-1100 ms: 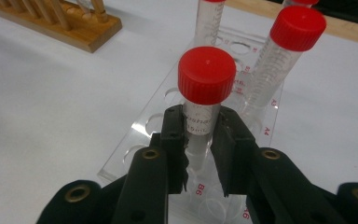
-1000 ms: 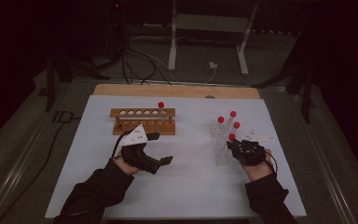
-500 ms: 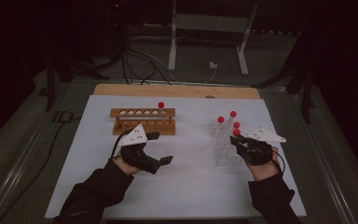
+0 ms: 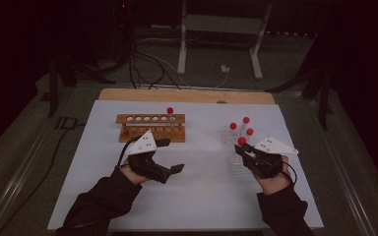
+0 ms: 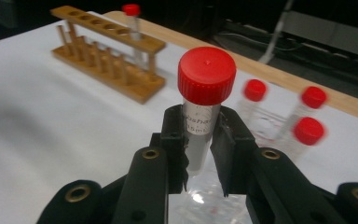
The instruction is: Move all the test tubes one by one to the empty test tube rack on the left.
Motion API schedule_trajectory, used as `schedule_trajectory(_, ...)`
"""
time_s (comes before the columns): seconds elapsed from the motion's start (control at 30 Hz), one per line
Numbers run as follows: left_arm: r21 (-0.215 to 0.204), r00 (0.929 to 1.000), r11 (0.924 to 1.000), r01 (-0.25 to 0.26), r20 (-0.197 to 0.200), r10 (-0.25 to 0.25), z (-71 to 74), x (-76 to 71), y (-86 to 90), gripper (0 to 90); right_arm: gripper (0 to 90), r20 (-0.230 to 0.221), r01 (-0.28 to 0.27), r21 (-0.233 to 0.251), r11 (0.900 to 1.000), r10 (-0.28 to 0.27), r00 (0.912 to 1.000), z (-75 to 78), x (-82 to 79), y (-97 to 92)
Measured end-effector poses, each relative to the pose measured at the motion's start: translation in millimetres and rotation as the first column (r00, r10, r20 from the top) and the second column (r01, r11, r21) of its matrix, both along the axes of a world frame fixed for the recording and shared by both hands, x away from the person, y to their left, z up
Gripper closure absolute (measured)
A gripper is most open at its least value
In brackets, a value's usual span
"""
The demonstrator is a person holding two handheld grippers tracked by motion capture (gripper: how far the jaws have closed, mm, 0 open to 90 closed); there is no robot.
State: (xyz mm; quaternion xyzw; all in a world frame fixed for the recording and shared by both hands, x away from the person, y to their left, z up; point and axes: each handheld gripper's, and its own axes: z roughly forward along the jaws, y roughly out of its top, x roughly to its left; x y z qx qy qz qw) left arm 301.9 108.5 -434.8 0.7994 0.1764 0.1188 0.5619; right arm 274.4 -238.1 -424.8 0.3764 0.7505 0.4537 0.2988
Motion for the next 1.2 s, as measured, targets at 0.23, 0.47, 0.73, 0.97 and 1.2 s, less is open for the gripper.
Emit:
schedule_trajectory(0.23, 0.005, 0.9999, 0.9999, 0.012, 0.002, -0.012, 1.8, -1.7, -4.6, 5.6, 75.3, -0.031, -0.082, 0.004, 0.9966, 0.082, 0.9962, -5.5, -4.4, 21.4)
schedule_trajectory(0.47, 0.005, 0.9995, 0.9995, 0.030, 0.007, -0.030, 4.7, -3.0, -12.0, 7.5, 75.4, -0.072, -0.156, -0.007, 0.9878, 0.155, 0.9854, -15.4, -6.6, 43.9)
schedule_trajectory(0.73, 0.012, 0.9988, 0.9989, 0.045, 0.016, -0.046, 6.5, -4.7, -23.0, 13.7, 75.4, -0.112, -0.221, -0.019, 0.9752, 0.217, 0.9696, -25.3, -9.2, 63.6)
schedule_trajectory(0.97, 0.026, 0.9973, 0.9973, 0.069, 0.021, -0.070, 7.0, -5.8, -34.3, 16.8, 75.4, -0.136, -0.257, -0.020, 0.9663, 0.252, 0.9582, -30.4, -11.0, 73.5)
schedule_trajectory(1.2, 0.034, 0.9959, 0.9957, 0.086, 0.023, -0.087, 3.8, -5.7, -43.8, 24.8, 75.4, -0.142, -0.274, -0.020, 0.9615, 0.269, 0.9527, -31.8, -12.7, 77.5)
